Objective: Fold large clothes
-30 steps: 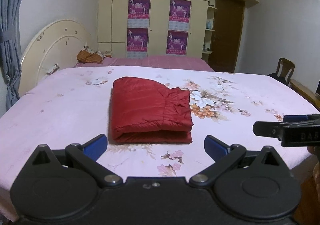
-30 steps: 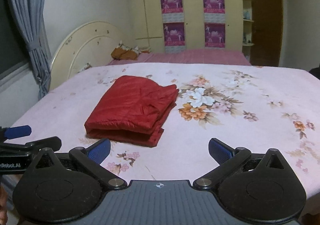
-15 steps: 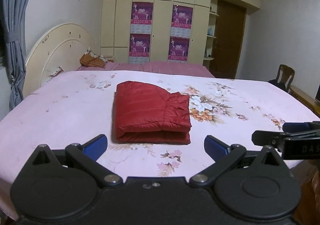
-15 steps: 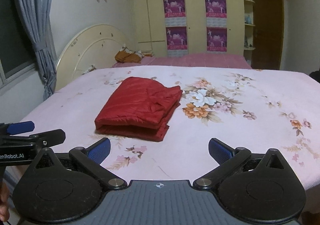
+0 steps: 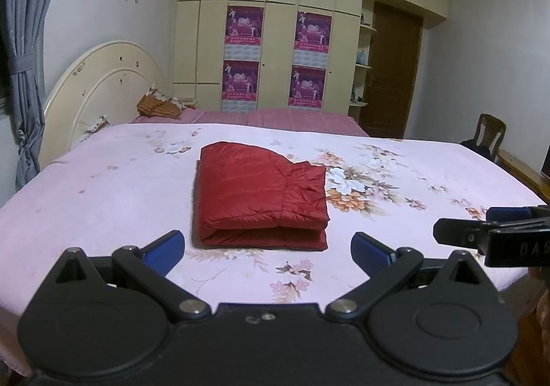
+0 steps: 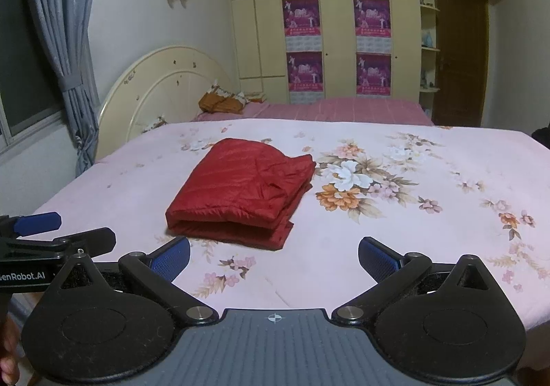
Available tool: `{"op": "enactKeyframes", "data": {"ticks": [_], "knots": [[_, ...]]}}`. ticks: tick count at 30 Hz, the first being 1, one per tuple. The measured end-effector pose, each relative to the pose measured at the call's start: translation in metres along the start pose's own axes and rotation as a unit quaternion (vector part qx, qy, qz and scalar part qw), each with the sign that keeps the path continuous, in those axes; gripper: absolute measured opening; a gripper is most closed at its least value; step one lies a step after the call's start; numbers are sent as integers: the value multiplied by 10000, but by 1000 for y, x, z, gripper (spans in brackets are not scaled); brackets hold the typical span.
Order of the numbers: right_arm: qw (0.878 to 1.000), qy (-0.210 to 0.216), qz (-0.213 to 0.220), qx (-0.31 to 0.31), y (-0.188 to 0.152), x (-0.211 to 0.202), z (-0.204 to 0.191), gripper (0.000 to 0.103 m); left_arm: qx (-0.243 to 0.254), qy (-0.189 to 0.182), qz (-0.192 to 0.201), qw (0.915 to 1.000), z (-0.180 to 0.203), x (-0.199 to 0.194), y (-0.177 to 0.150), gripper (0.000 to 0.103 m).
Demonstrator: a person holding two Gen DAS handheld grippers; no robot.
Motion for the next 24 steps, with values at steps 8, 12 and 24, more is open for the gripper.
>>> {"op": "enactKeyframes", "data": {"ticks": [8, 12, 24], "knots": [[10000, -29, 24, 50, 3, -1, 6, 103, 45, -31, 6, 10000, 1, 2, 2, 103], [10000, -33, 28, 46, 3, -1, 7, 103, 77, -37, 4, 10000, 2, 4, 3, 103], [10000, -27, 58, 49, 4, -3, 11, 103, 102, -26, 28, 9999, 3, 5, 5, 103]]}}
Point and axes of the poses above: each gripper's, at about its wrist camera, not at the fingertips, and x roughly the way its jaws point, z to its right, y to its top, the point moved 6 cm from there along x, roughly the way its jaws point, and after that the axes turned 11 degrees about -z, right-handed, at the moved point
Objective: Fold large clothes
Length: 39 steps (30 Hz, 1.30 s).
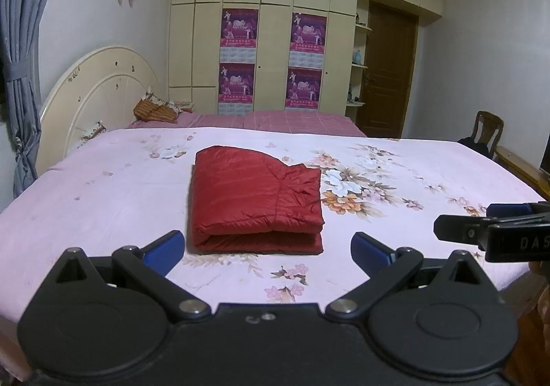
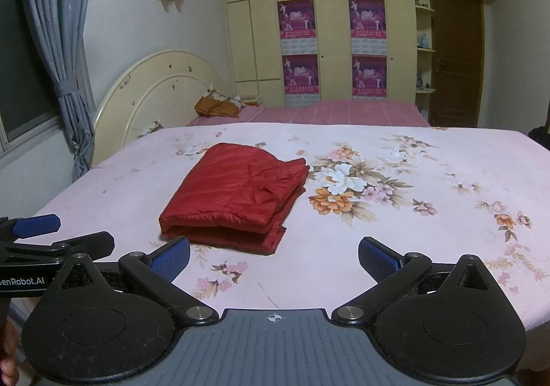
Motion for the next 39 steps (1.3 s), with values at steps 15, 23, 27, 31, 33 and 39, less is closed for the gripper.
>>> {"op": "enactKeyframes", "data": {"ticks": [15, 23, 27, 31, 33, 39], "knots": [[10000, 6, 20, 6, 1, 0, 2, 103, 18, -3, 49, 10000, -3, 0, 4, 103], [10000, -3, 15, -3, 1, 1, 2, 103, 7, 14, 82, 10000, -7, -2, 4, 103], [10000, -2, 21, -20, 1, 2, 2, 103, 20, 17, 78, 10000, -6, -1, 3, 103], [10000, 0, 17, -22, 1, 2, 2, 103, 25, -33, 36, 10000, -7, 0, 2, 103], [10000, 0, 20, -29, 1, 2, 2, 103, 31, -15, 43, 10000, -7, 0, 2, 103], [10000, 7, 18, -29, 1, 3, 2, 103, -24, 3, 90, 10000, -12, 0, 3, 103]]}}
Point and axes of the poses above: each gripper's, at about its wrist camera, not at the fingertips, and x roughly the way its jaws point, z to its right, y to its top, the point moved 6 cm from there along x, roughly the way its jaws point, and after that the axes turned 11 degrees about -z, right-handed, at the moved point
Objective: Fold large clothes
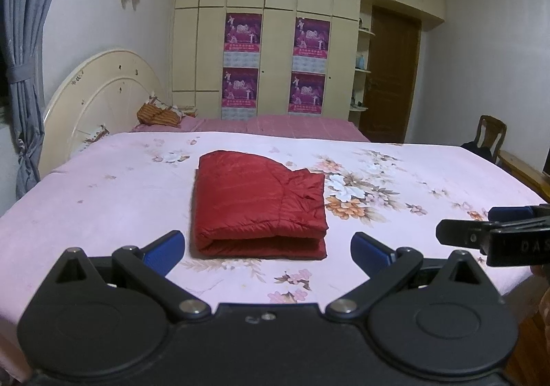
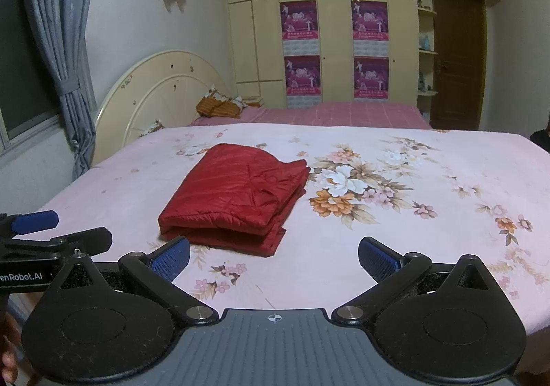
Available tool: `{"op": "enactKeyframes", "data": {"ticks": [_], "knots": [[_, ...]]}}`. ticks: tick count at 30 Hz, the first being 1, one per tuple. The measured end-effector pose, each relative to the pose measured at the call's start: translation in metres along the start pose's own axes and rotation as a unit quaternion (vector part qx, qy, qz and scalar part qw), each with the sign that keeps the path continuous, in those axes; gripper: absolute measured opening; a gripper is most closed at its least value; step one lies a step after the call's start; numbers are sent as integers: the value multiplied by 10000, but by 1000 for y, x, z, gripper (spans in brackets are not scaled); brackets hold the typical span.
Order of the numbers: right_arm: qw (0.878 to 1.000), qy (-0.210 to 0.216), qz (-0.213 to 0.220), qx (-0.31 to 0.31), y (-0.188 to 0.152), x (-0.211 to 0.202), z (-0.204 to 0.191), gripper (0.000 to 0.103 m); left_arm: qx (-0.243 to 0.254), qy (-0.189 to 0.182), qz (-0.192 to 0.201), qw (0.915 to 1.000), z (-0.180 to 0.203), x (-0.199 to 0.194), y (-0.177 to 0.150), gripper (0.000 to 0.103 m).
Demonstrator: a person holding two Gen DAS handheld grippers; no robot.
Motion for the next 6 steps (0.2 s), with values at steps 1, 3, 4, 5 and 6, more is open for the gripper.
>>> {"op": "enactKeyframes", "data": {"ticks": [1, 3, 4, 5, 6], "knots": [[10000, -1, -1, -1, 0, 0, 0, 103, -8, -10, 7, 10000, -1, 0, 0, 102], [10000, 1, 2, 0, 0, 0, 0, 103, -30, -27, 15, 10000, -1, 1, 0, 102], [10000, 0, 0, -1, 0, 0, 0, 103, -34, -29, 10, 10000, -1, 1, 0, 103], [10000, -1, 1, 0, 0, 0, 0, 103, -23, -27, 5, 10000, -1, 1, 0, 103], [10000, -1, 3, 2, 0, 0, 0, 103, -24, -25, 0, 10000, -1, 0, 0, 103]]}}
Point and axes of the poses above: each gripper's, at about its wrist camera, not at the fingertips, and x roughly the way its jaws point, z to its right, y to its top, the point moved 6 cm from there along x, roughly the way its jaws point, and after that the axes turned 11 degrees about -z, right-handed, at the moved point
